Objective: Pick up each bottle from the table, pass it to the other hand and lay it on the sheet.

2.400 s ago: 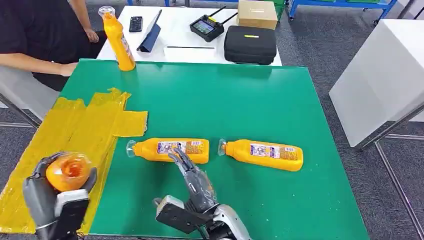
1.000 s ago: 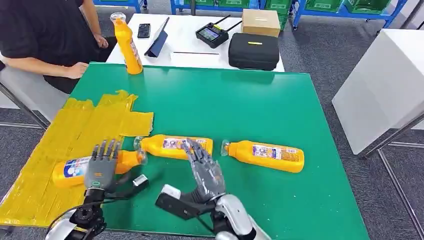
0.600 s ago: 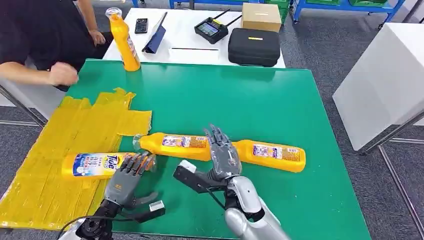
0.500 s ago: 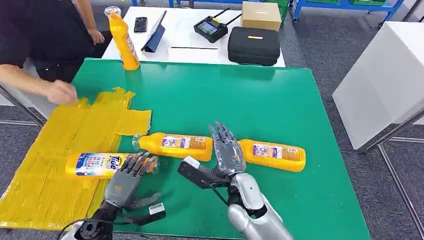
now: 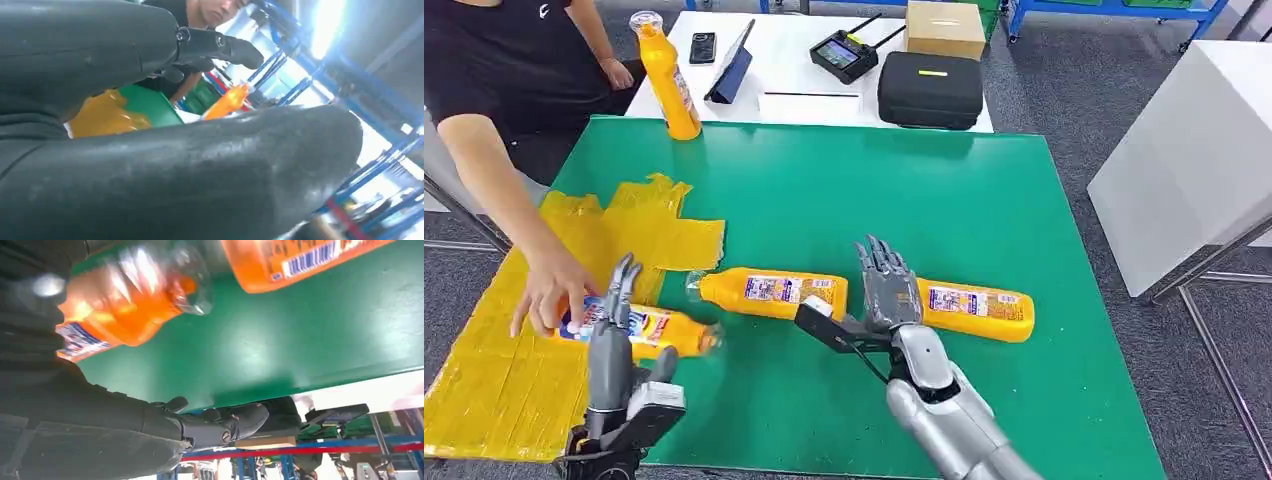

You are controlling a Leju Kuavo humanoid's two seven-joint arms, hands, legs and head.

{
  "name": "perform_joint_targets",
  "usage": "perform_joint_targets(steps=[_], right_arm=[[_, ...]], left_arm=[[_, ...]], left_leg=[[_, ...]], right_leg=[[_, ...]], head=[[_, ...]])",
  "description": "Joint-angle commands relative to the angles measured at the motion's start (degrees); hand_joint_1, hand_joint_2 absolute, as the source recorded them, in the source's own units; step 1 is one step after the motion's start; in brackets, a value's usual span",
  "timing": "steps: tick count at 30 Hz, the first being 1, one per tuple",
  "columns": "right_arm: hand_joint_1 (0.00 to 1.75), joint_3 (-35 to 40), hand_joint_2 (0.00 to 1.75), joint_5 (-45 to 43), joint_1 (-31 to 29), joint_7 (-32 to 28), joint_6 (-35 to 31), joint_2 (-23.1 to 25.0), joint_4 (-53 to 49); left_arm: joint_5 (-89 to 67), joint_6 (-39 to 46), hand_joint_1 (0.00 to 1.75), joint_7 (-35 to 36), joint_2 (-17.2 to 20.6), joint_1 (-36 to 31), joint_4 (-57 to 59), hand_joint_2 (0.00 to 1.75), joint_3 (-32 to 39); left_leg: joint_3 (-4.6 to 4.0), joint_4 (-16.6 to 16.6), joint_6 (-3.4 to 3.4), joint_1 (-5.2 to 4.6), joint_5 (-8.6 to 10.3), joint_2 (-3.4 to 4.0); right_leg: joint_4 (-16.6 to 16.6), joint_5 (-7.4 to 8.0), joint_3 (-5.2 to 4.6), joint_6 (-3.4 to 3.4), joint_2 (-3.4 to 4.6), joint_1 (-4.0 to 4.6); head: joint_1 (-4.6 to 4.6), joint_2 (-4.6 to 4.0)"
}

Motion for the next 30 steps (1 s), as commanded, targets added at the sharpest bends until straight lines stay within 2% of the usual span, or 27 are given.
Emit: perform_joint_targets(steps=[1,11,16,30], right_arm=[[0.0,2.7,1.75,-1.0,-9.6,-2.4,0.4,4.7,16.4],[0.0,5.7,1.75,-1.9,-15.9,-3.3,4.3,10.4,24.2],[0.0,7.6,1.75,-1.8,-17.0,-3.3,6.3,12.7,27.7],[0.0,8.1,1.75,-1.8,-17.1,-2.9,6.0,12.8,28.2]], left_arm=[[10.2,-5.5,0.0,-1.5,-3.4,1.8,-5.1,0.0,3.1],[13.2,-6.2,0.0,-1.9,-5.2,1.4,-6.1,0.0,4.5],[13.7,-7.1,0.0,-2.2,-5.9,0.4,-5.2,0.0,5.5],[13.8,-7.2,0.0,-2.4,-5.9,0.6,-5.2,0.0,5.8]], left_leg=[[0.1,0.0,0.07,-0.02,-0.07,0.13],[0.02,0.1,0.06,0.01,-0.06,0.16],[0.09,0.1,0.09,0.01,-0.07,0.08],[0.02,0.0,0.06,0.0,-0.02,-0.02]], right_leg=[[0.1,0.0,0.01,-0.28,0.23,0.01],[0.1,0.03,-0.09,-0.23,0.23,0.04],[0.1,0.0,-0.02,-0.34,0.19,0.04],[0.1,0.0,-0.05,-0.24,0.06,0.03]], head=[[0.02,0.0],[-0.02,0.0],[0.02,0.0],[0.0,0.0]])
